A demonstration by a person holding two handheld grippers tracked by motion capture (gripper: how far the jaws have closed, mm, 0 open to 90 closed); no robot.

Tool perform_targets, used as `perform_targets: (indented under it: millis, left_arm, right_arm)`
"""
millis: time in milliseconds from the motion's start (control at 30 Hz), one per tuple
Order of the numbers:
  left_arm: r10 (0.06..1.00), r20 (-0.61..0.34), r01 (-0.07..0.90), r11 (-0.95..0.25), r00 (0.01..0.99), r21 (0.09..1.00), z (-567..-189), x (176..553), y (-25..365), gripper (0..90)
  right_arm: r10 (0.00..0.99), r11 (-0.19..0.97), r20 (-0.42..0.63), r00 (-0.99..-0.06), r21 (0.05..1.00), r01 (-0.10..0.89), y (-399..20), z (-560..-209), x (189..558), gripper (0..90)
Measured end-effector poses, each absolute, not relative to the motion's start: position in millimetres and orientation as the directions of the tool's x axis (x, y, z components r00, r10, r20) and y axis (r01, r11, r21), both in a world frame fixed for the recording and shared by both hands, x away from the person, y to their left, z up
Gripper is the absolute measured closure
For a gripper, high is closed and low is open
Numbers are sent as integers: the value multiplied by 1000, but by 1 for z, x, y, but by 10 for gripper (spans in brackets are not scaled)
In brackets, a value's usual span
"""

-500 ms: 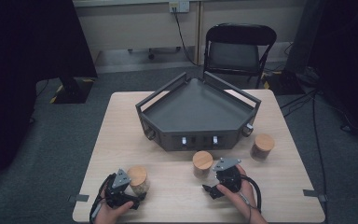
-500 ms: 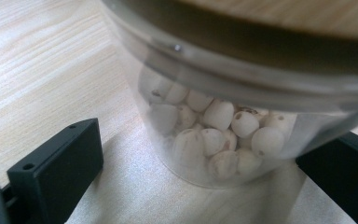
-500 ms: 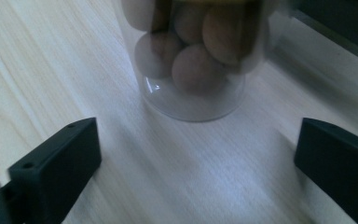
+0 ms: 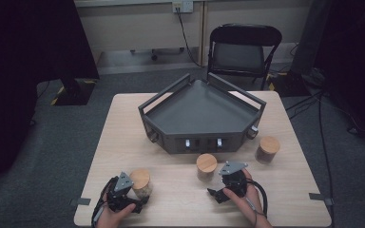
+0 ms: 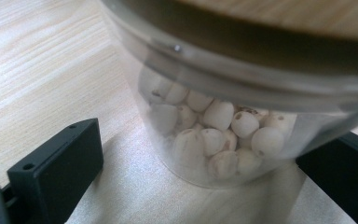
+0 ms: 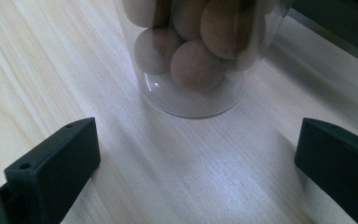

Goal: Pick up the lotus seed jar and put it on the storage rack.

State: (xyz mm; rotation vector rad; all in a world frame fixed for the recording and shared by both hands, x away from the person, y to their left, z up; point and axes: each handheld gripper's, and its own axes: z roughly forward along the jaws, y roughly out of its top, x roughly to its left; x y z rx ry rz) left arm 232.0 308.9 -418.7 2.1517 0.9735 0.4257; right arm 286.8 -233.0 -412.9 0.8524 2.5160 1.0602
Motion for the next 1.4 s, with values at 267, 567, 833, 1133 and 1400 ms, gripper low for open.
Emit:
perform_targets:
  millis: [267, 567, 833, 1133, 1400]
  left_arm:
    - [756, -41, 514, -403, 653, 757, -420, 233, 310, 20]
    - [762, -51, 503, -374, 646, 779, -422, 232, 310, 30]
    - [768, -47, 487, -357, 639, 797, -423, 230, 309, 41]
    - [770, -72, 496, -334, 635, 801, -426, 233, 311, 95]
    - [755, -52, 478, -359, 654, 802, -425, 234, 308, 204]
  right_arm:
    - [618, 556, -27, -786, 722, 412, -233, -413, 287, 0]
    - [617, 556, -27, -786, 722, 411, -233, -413, 287, 0]
    - [618, 556, -27, -786, 722, 411, -233, -413, 287, 0]
    - [617, 556, -27, -786, 722, 411, -233, -413, 287, 0]
    - [617, 556, -27, -786, 722, 411, -233, -413, 287, 0]
